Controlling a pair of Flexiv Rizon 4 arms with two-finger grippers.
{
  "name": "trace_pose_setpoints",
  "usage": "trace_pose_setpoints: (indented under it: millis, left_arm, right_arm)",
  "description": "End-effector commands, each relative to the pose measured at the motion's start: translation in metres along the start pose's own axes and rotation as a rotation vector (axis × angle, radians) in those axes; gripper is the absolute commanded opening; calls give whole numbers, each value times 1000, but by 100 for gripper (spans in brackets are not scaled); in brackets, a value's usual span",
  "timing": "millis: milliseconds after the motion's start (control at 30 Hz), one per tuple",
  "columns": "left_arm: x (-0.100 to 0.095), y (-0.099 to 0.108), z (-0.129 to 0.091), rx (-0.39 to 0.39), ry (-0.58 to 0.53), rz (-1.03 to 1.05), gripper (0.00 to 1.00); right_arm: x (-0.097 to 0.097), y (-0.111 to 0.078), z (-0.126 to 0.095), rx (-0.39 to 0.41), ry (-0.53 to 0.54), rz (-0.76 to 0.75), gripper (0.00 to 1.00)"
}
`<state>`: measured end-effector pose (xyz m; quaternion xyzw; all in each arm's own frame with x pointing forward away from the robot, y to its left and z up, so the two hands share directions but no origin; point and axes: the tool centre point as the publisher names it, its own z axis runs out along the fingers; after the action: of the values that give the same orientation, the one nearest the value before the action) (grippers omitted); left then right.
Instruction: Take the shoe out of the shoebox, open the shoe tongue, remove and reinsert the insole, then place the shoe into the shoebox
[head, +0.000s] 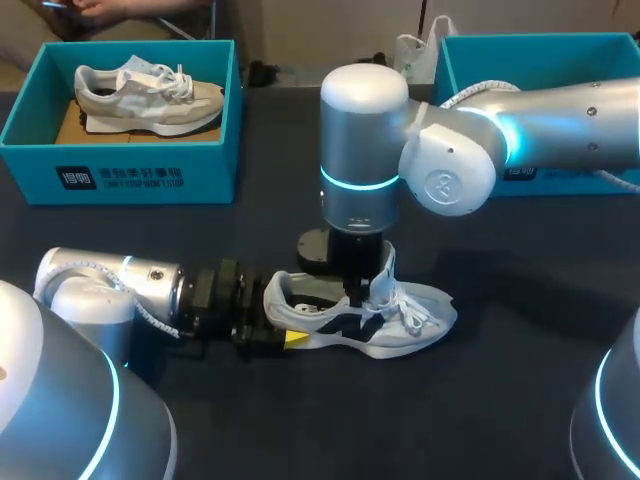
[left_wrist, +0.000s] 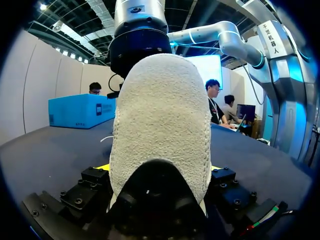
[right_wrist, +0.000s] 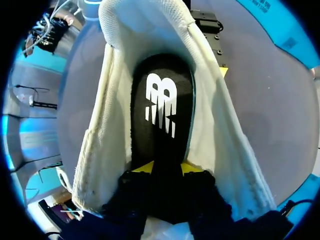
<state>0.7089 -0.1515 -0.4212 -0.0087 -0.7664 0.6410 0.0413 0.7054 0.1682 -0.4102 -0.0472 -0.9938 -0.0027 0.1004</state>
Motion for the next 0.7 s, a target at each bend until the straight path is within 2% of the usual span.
trace_pose_setpoints:
  millis: [33, 100, 267, 700]
  left_arm:
    - [-1, -1, 0, 1, -3, -1, 0]
    - [-1, -1, 0, 1, -3, -1, 0]
    - [-1, -1, 0, 1, -3, -1, 0]
    - [-1, -1, 0, 1, -3, -1, 0]
  right_arm:
    - [8, 4, 17, 7, 26, 6, 13]
    - [10, 4, 18, 1, 32, 9, 0]
    - [17, 0, 14, -36, 31, 13, 0]
    - [32, -12, -25, -206, -47, -82, 0]
